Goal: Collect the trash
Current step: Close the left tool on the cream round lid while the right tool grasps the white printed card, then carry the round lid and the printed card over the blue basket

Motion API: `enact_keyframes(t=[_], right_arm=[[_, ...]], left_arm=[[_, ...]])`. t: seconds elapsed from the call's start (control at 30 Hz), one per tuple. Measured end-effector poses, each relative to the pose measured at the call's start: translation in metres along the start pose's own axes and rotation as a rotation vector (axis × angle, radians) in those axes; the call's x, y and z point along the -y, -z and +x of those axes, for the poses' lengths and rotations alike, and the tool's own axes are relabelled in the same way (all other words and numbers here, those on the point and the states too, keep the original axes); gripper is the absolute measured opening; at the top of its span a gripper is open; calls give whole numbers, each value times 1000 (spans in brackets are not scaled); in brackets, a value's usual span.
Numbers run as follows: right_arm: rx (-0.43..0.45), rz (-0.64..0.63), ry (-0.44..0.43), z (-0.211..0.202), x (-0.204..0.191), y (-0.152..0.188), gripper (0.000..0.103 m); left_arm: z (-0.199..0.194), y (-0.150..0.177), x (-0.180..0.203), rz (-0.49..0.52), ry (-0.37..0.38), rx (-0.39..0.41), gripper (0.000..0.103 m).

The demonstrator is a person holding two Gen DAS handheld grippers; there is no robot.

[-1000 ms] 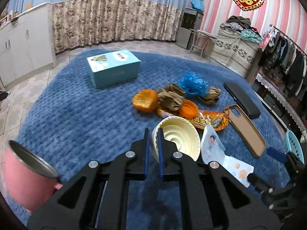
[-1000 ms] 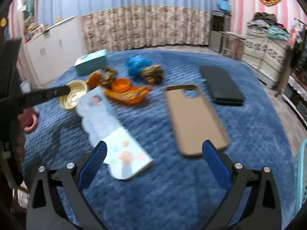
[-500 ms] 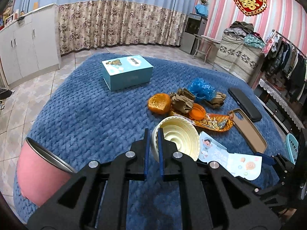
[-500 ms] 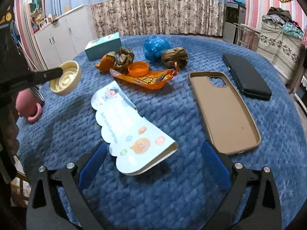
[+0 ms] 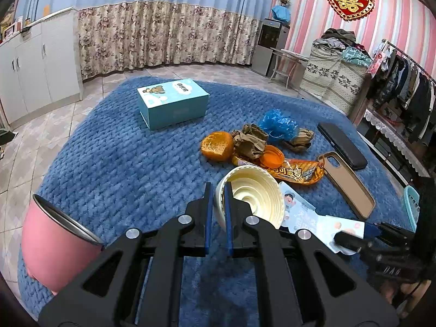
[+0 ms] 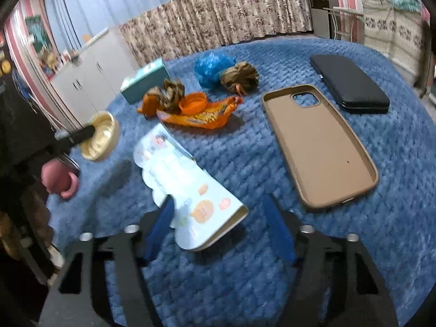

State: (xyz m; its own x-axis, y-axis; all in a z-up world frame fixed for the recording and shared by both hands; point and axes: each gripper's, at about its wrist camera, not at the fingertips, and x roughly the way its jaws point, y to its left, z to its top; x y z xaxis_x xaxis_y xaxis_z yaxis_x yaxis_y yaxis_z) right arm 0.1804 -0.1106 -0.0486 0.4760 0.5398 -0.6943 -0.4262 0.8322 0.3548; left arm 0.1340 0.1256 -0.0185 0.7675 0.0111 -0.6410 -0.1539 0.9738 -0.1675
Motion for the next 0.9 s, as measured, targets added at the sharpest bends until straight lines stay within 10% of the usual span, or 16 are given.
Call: enact_keyframes(t=[0.33,0.9], right_arm=[[113,-34,-31,-21,-11,-7,7],[543,81,404,-184,62,4,6]], left_arm=[[-1,-4,7,12,14,7,7],[-4,-33,115,117,183,67,7]])
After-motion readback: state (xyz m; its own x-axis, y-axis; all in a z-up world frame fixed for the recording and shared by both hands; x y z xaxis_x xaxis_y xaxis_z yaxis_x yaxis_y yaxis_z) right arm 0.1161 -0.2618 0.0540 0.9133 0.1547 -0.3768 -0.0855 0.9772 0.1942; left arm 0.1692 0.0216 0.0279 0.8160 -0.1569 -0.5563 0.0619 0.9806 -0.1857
